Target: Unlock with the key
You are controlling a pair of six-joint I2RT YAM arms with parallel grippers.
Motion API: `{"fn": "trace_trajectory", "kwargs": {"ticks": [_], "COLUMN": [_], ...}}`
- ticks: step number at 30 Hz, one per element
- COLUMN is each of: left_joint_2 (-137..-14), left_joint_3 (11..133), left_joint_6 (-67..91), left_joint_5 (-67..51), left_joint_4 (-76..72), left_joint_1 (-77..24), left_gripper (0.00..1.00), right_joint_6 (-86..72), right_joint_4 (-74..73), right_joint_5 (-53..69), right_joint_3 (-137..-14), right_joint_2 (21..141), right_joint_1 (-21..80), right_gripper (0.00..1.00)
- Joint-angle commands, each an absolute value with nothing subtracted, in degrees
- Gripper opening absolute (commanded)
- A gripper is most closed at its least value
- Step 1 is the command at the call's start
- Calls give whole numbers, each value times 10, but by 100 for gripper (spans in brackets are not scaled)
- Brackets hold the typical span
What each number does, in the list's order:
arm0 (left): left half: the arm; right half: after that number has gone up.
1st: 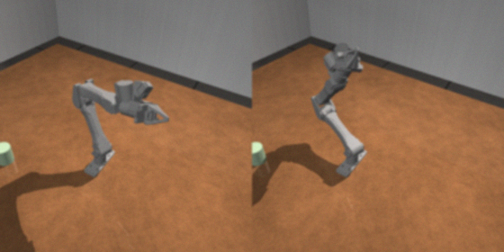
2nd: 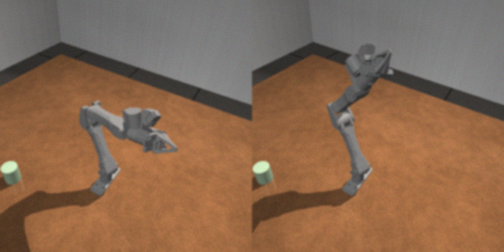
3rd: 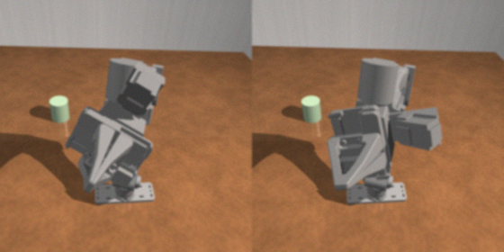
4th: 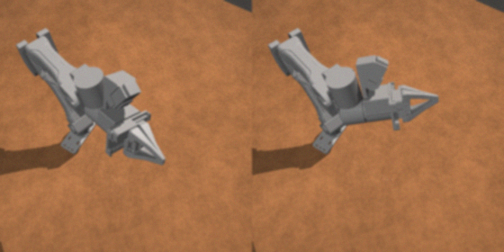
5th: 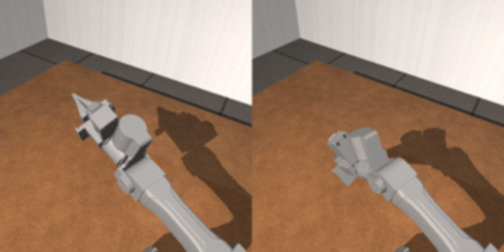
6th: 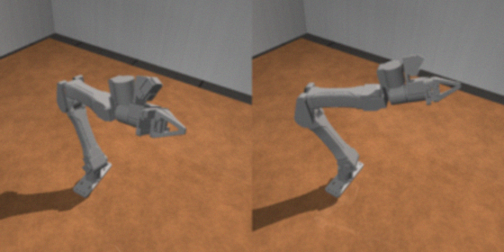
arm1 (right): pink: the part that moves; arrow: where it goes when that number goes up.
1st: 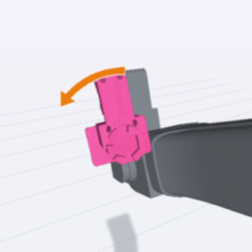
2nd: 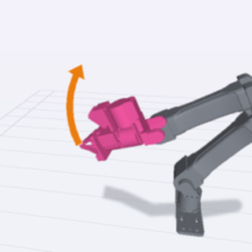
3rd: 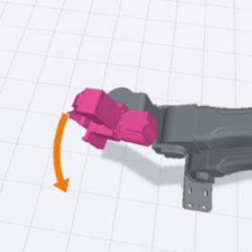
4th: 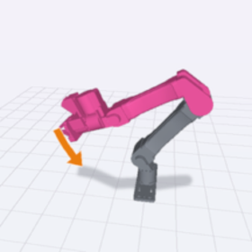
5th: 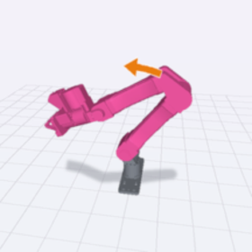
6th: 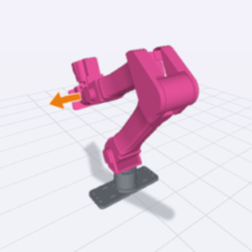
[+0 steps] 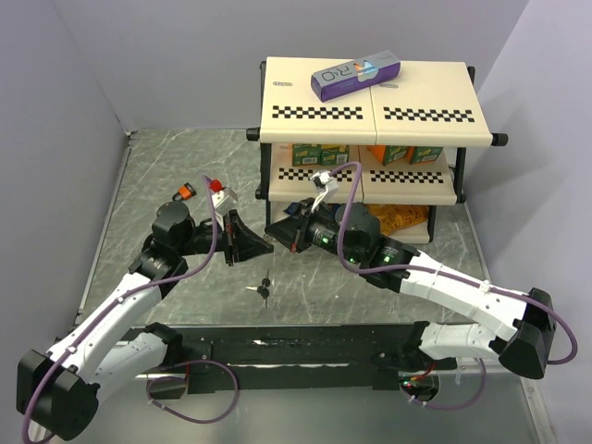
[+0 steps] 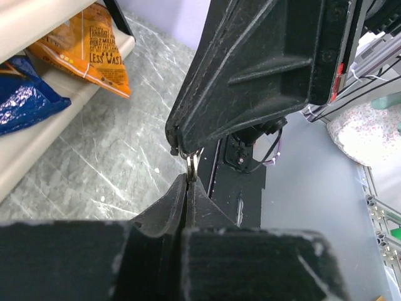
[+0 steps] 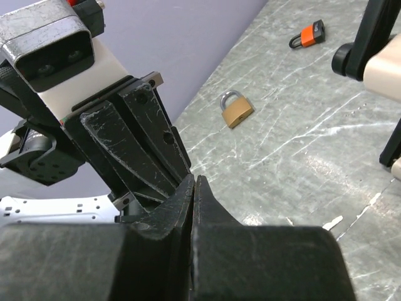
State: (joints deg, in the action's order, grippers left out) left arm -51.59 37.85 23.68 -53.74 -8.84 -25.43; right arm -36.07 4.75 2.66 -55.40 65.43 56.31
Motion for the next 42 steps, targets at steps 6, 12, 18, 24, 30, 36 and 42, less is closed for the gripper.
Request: {"fn": "trace_trajectory", "kwargs": {"ticks": [6,12,18,24,30,36,42], "left_joint_2": [-491,-511,-522,-525,-538,-553,-553], "left_joint_3": [384,394,397,396,396,406,407], "left_joint_6": [217,190,174,173,174,154,153], "left_joint_5": [-531,-516,-516,-530,-584,-617,-620], "left_joint_4": [-97,-53,-32,-35,-38,-15,-14], "left_joint_1": [-266,-277,-293,-303,-314,-335,-336], "left_gripper": [1,1,1,1,1,1,1], "right_joint_6": [-363,-297,-255,-224,-159,-119,-104], "right_joint_4": [46,22,-23,-25,-60,-104,-132], "right_joint_5": [58,92,110,148,171,214,247], "right_joint_3": [-514,-502,-498,-496,-518,-551,-564], "right_joint_2": [607,572,547,544,552,566,577], "right_joint_1": [536,535,533,533,533,533,533], "right_gripper": [0,7,22,45,66,63,53]}}
